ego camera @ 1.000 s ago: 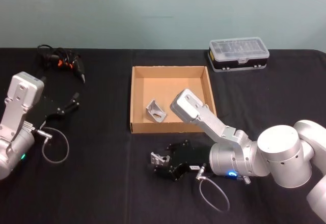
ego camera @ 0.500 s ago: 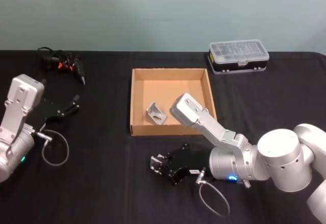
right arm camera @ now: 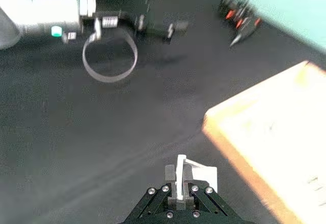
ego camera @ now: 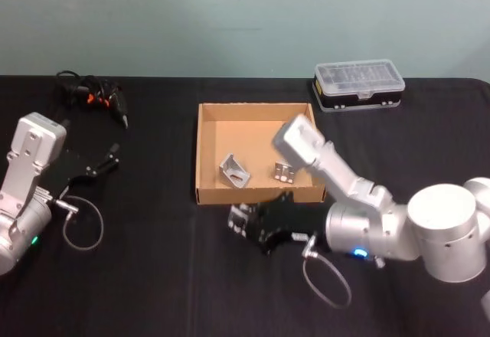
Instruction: Use one hand to pick up the angle iron from the table and place it into the box.
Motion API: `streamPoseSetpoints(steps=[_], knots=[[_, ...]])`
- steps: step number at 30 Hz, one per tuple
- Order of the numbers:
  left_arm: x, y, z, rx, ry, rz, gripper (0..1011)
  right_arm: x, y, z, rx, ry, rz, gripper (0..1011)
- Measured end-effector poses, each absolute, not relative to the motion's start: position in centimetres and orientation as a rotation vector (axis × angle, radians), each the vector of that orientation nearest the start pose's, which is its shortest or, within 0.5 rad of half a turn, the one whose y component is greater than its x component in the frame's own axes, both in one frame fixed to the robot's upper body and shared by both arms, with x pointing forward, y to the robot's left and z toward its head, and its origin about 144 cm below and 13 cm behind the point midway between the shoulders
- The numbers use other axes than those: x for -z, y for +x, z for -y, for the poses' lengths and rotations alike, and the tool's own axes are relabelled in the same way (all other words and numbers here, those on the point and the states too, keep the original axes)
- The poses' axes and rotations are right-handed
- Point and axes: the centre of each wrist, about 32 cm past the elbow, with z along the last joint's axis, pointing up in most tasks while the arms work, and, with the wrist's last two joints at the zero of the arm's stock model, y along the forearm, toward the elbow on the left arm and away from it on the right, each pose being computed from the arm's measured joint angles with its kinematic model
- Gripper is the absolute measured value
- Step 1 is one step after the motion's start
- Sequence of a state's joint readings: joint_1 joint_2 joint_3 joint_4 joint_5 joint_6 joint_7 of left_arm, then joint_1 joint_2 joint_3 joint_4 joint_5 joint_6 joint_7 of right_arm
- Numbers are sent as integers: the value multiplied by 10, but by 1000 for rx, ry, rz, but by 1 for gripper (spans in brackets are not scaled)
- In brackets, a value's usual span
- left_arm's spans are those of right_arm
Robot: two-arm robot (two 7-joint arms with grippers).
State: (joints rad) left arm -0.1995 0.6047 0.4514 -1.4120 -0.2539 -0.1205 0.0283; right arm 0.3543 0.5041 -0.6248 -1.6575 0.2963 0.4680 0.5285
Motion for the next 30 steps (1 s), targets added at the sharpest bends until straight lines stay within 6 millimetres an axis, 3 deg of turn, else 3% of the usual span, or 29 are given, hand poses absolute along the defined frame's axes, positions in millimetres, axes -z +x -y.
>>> streamPoseSetpoints(steps=[13,22,30], knots=[[-1140,489,-310,-1248,304,285,1000,-1265,498,205,713,-380,156,75],[-1140,489,-310,-1248,304,285,1000,-1259,524,204,806,-408,169,75],[-1140,489,-310,-1248,304,285,1000,-1248,558,198,852,-443,133,75]])
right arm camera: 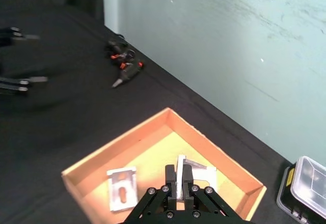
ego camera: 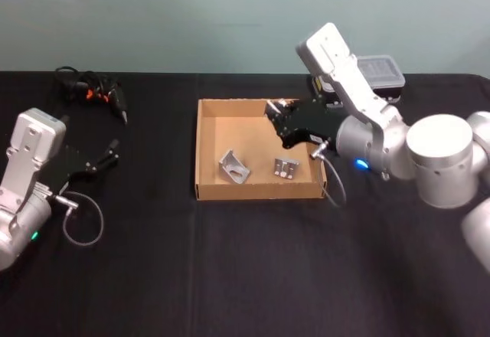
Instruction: Use one hand to pick up the angle iron from the table and place it into the box.
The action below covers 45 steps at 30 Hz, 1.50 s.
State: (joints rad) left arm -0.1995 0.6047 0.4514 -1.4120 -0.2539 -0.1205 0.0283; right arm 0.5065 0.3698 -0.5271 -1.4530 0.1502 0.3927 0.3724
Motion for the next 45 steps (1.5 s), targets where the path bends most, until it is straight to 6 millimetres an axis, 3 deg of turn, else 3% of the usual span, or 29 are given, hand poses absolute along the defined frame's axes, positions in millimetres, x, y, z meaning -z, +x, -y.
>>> streamPoseSetpoints(steps=[8,19,45], knots=[[-1140,489,-310,-1248,304,285,1000,-1236,588,192,879,-473,82,75],[-1140,489,-310,-1248,304,285,1000,-1218,612,188,875,-487,-24,75],[-1140,489,-310,-1248,304,285,1000,-1196,625,186,863,-503,-123,75]])
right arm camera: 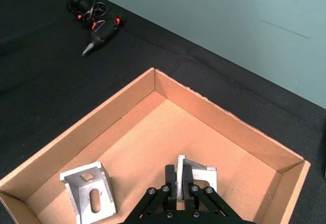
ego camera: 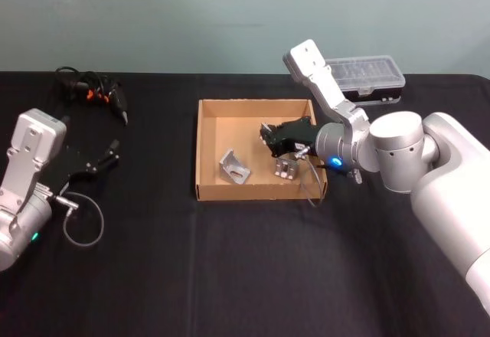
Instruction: Use one hand to pick up the angle iron from the table and place it into the box.
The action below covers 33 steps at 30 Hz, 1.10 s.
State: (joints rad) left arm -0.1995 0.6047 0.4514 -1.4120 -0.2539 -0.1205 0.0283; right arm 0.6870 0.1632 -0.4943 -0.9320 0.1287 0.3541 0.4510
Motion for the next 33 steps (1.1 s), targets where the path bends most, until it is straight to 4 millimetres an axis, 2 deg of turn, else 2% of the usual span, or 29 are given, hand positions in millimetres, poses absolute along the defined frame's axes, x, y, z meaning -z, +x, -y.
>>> streamPoseSetpoints(steps=[4,7,8,11,12,14,20,24,25,27,28,29,33], knots=[[-1140,489,-310,-1248,304,285,1000,-1195,625,186,860,-506,-125,78],[-1140,489,-310,-1248,304,285,1000,-1195,625,186,861,-505,-124,129],[-1140,489,-310,-1248,304,285,1000,-1195,625,186,861,-503,-122,188],[-1140,489,-310,-1248,304,285,1000,-1195,624,186,865,-498,-112,242],[-1140,489,-310,-1248,304,285,1000,-1195,623,186,871,-494,-103,301],[-1140,489,-310,-1248,304,285,1000,-1196,621,186,879,-485,-91,339],[-1140,489,-310,-1248,304,285,1000,-1198,611,189,923,-443,-31,539],[-1140,489,-310,-1248,304,285,1000,-1200,596,192,963,-393,87,682],[-1140,489,-310,-1248,304,285,1000,-1200,596,192,963,-393,87,682],[-1140,489,-310,-1248,304,285,1000,-1201,586,194,984,-363,155,778],[-1140,489,-310,-1248,304,285,1000,-1201,584,195,988,-356,170,778],[-1140,489,-310,-1248,304,285,1000,-1201,581,196,992,-350,184,834],[-1140,489,-310,-1248,304,285,1000,-1201,570,200,1014,-328,267,934]])
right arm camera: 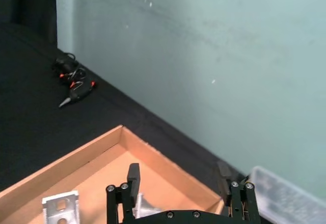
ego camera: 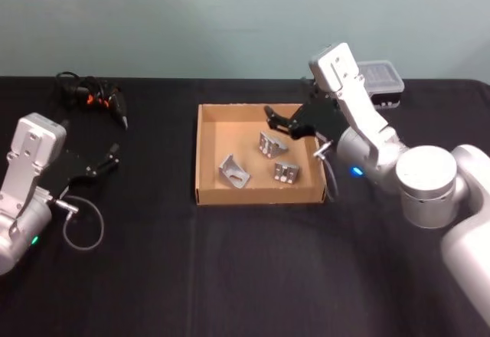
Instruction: Use one hand to pick up the angle iron from the table and place it into the box.
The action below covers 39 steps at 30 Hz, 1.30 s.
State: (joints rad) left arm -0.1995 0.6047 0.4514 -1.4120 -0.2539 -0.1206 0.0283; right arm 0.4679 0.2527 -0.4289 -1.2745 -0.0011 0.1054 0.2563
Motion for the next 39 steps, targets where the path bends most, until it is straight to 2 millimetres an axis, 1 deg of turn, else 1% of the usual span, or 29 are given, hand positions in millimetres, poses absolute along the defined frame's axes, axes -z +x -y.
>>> streamPoseSetpoints(steps=[4,6,7,8,11,14,17,21,30,39], knots=[[-1140,489,-310,-1248,304,285,1000,-1199,556,206,1040,-324,368,1004],[-1140,489,-310,-1248,304,285,1000,-1198,552,209,1051,-324,388,1004],[-1140,489,-310,-1248,305,285,1000,-1196,546,212,1071,-326,407,1004],[-1140,489,-310,-1248,305,285,1000,-1196,546,212,1071,-326,407,1004],[-1140,489,-310,-1248,305,285,1000,-1191,534,221,1118,-323,435,1004],[-1140,489,-310,-1248,304,285,1000,-1187,527,228,1151,-316,437,1004],[-1140,489,-310,-1248,304,285,1000,-1179,515,240,1194,-313,428,1004],[-1140,489,-310,-1248,304,285,1000,-1171,507,250,1224,-313,413,1004],[-1140,489,-310,-1248,304,285,1000,-1157,495,261,1255,-305,386,1004],[-1140,489,-310,-1248,304,285,1000,-1156,495,261,1254,-306,384,1004]])
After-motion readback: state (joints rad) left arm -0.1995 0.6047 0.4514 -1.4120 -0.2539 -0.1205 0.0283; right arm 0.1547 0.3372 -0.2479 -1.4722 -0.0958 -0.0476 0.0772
